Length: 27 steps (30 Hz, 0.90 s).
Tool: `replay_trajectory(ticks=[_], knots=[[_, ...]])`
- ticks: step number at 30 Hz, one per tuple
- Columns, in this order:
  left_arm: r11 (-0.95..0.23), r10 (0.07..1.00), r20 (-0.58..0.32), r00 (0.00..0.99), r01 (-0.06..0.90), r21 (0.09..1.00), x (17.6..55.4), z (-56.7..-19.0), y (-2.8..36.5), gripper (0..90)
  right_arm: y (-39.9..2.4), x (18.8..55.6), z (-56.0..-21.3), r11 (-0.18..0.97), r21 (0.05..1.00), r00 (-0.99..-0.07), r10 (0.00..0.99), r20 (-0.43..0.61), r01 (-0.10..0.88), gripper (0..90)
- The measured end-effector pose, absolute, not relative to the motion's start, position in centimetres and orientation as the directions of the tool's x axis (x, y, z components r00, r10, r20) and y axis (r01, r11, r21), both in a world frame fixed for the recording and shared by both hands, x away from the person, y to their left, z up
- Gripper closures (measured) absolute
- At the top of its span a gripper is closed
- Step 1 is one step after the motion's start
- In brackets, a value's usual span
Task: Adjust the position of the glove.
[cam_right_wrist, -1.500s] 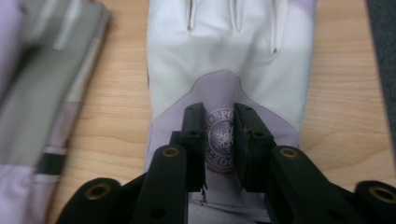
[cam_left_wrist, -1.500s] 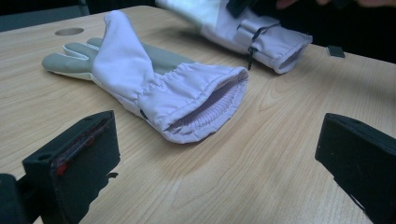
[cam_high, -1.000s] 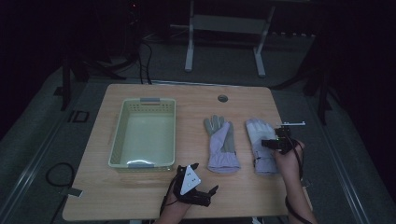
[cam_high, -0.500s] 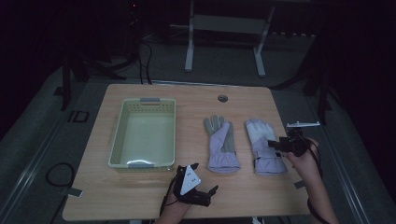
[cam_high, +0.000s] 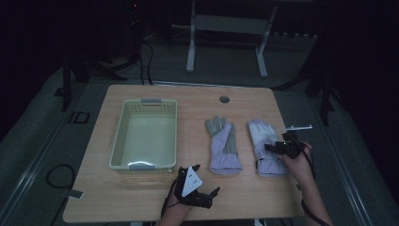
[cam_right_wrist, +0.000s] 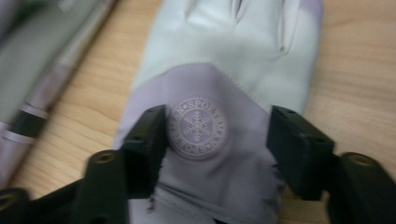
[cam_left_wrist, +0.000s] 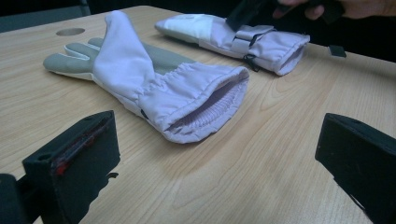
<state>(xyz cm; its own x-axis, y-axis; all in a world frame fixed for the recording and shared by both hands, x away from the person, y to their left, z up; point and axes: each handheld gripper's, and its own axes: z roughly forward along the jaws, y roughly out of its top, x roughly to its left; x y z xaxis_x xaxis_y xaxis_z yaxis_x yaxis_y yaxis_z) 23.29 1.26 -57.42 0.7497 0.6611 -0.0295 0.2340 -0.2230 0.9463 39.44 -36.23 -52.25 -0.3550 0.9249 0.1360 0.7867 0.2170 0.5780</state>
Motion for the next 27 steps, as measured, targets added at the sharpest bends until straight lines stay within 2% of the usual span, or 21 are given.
replay_trajectory(ticks=[4,11,15,27], knots=[[-0.223,0.662,-0.029,0.749,0.235,0.946,23.3,-57.4,1.3,0.0,-36.1,39.4,-53.1,0.208,0.573,-0.359,0.919,0.164,0.793,61.4],[-0.223,0.665,-0.029,0.746,0.235,0.946,23.3,-57.4,1.3,0.0,-35.2,38.8,-52.5,0.178,0.576,-0.316,0.937,0.147,0.798,74.5],[-0.226,0.664,-0.023,0.747,0.230,0.946,23.2,-57.4,1.2,0.0,-35.2,38.4,-50.5,0.163,0.575,-0.289,0.948,0.133,0.801,77.4],[-0.226,0.669,-0.020,0.743,0.228,0.947,23.2,-57.4,1.2,0.0,-32.2,37.7,-43.6,0.183,0.637,-0.307,0.948,0.088,0.749,77.8]])
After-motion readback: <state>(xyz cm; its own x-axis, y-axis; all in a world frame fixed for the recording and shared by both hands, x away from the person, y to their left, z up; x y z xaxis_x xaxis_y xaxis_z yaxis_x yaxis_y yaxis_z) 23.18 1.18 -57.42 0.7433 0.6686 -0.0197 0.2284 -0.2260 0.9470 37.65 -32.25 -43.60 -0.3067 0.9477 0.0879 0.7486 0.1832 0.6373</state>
